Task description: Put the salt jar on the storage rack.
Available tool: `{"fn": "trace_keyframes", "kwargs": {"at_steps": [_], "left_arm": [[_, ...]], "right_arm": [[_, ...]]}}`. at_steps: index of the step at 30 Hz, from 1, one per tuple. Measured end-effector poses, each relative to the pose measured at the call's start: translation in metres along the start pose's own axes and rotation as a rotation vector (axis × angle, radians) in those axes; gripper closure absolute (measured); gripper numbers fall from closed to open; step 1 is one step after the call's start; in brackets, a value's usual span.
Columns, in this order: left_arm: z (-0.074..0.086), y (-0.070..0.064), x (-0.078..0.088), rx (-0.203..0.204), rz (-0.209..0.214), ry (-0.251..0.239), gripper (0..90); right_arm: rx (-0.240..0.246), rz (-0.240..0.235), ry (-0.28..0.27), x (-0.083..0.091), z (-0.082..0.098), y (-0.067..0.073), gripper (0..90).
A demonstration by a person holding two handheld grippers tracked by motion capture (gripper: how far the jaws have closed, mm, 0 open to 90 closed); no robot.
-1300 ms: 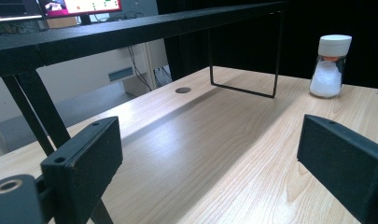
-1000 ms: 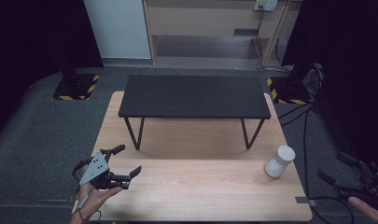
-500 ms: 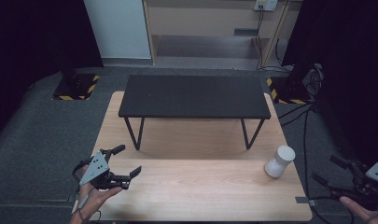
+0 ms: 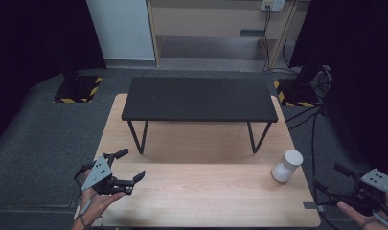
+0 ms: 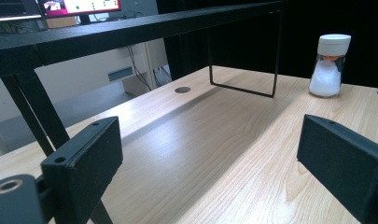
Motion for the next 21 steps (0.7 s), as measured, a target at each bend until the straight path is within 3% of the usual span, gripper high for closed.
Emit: {"fn": "trace_keyframes", "kwargs": {"at_steps": [14,21], "left_arm": [[0.0,0.0,0.0,0.002,0.001,-0.001,5.5],[0.0,0.0,0.0,0.002,-0.002,0.001,5.5]], "right_arm": [[-0.002,0.033,0.046,-0.037,0.023,0.007,2.5],[-0.014,0.077,0.06,-0.061,0.034,0.009,1.7]]}}
Point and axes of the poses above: each handheld gripper's, and its own axes: x roughly backward along the jaws, z roughly out of its underside, y roughly to its left, the point moved 7 cm from there along -x, roughly forward along the jaws, and after that the axes turned 14 degrees about x, right-handed, at the moved point
